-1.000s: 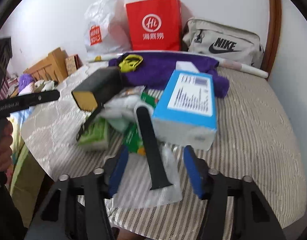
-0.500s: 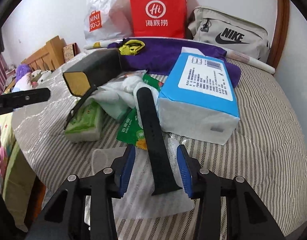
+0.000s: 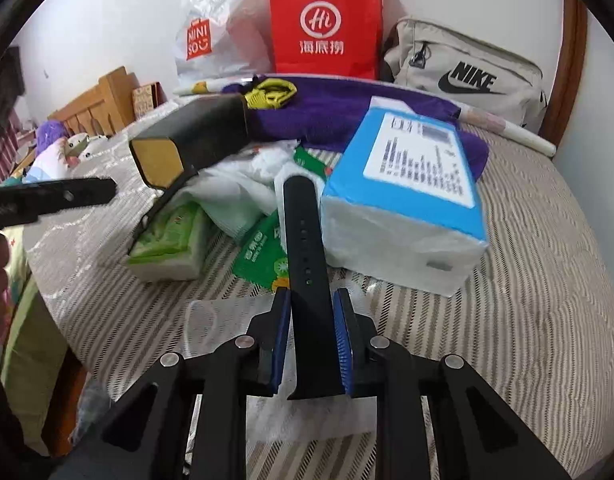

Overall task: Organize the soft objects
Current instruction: 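Grasp the black watch strap piece with the right tool, then grasp the other black strap piece with the left tool while the right tool holds its strap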

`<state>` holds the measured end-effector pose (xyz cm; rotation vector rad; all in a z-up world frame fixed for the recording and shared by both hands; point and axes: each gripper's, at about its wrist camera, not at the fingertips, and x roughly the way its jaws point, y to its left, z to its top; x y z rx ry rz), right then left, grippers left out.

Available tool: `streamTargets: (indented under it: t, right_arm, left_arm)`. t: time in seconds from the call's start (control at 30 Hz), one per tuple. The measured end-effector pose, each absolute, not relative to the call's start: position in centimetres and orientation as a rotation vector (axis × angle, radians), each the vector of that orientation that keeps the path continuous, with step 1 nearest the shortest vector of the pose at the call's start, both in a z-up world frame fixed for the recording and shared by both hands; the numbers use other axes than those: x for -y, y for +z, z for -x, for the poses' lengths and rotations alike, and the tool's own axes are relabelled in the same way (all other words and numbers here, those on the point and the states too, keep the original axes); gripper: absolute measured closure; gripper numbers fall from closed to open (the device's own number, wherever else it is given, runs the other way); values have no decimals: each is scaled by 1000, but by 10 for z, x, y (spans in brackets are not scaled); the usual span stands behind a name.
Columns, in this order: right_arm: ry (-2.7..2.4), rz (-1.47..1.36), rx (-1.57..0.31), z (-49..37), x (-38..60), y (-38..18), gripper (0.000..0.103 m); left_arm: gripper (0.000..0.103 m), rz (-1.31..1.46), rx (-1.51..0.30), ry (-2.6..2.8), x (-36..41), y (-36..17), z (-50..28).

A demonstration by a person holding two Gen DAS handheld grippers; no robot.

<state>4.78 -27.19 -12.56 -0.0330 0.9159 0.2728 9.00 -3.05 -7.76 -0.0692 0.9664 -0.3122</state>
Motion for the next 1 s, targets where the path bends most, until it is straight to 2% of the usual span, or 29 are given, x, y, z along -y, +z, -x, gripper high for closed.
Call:
streamTargets:
  t: [0.37, 0.4, 0.43, 0.5, 0.53, 0.57, 0.73, 0.8, 0.83, 0.9, 0.93, 1.0]
  right_arm:
    - [287, 10, -909, -33, 290, -112, 81]
    - [290, 15, -923, -32, 291, -116, 81]
    - [290, 23, -935, -32, 290, -120, 80]
    - [293, 36, -957, -34, 289, -127, 80]
    - [296, 37, -963, -35, 288, -130, 80]
    - [301, 35, -968, -36, 287, -133, 79]
    - [311, 7, -980, -50, 284, -140, 68]
    - [322, 1, -973, -55, 281, -141, 68]
    - [325, 5, -972, -58, 278, -141, 68]
    - [320, 21, -960, -59, 275, -141, 78]
    - [314, 28, -953, -59, 274, -141, 81]
    - [326, 31, -944, -57, 275, -138, 81]
  left_arm:
    - [49, -68, -974, -405, 69, -96, -101]
    - [53, -87, -967, -402, 72, -98, -102]
    - [62, -103, -963, -405, 75, -100, -102]
    - [67, -116, -961, -407, 77, -102, -103]
    - [75, -121, -957, -403, 76, -103, -104]
    - [77, -126, -955, -400, 75, -104, -104]
    - [79, -78, -974, -428, 67, -105, -109]
    - [78, -85, -974, -434, 68, -106, -110]
    - [78, -90, -971, -434, 69, -106, -110]
    - [79, -97, -960, -435, 70, -106, -110]
    - [83, -101, -952, -434, 70, -105, -109]
    - [84, -93, -943, -436, 66, -103, -108]
